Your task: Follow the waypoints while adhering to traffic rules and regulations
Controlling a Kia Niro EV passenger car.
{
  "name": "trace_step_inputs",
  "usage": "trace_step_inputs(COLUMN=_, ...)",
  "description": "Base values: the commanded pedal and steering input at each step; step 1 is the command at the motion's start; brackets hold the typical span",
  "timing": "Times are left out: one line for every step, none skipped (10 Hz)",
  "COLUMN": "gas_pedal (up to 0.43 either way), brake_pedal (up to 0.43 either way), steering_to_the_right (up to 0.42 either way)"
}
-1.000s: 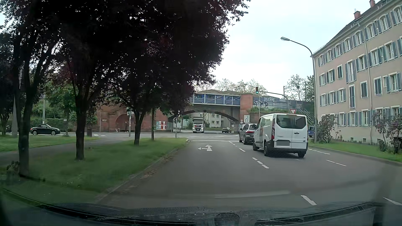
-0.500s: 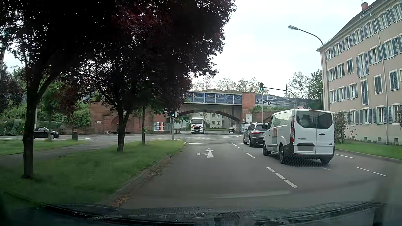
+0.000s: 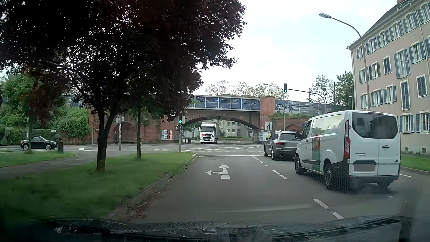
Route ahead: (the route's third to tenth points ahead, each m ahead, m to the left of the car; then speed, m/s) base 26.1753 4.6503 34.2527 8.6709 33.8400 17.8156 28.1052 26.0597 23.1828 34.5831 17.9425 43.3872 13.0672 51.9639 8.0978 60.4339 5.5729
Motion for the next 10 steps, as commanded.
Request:
trace_step_inputs(gas_pedal=0.130, brake_pedal=0.000, steering_to_the_right=0.004)
trace_step_inputs(gas_pedal=0.130, brake_pedal=0.000, steering_to_the_right=0.004)
trace_step_inputs(gas_pedal=0.138, brake_pedal=0.000, steering_to_the_right=0.004)
trace_step_inputs(gas_pedal=0.138, brake_pedal=0.000, steering_to_the_right=0.008)
trace_step_inputs(gas_pedal=0.138, brake_pedal=0.000, steering_to_the_right=0.008)
trace_step_inputs(gas_pedal=0.138, brake_pedal=0.000, steering_to_the_right=0.008)
trace_step_inputs(gas_pedal=0.138, brake_pedal=0.000, steering_to_the_right=0.008)
trace_step_inputs(gas_pedal=0.138, brake_pedal=0.000, steering_to_the_right=0.008)
trace_step_inputs(gas_pedal=0.138, brake_pedal=0.000, steering_to_the_right=0.009)
trace_step_inputs(gas_pedal=0.130, brake_pedal=0.000, steering_to_the_right=0.008)
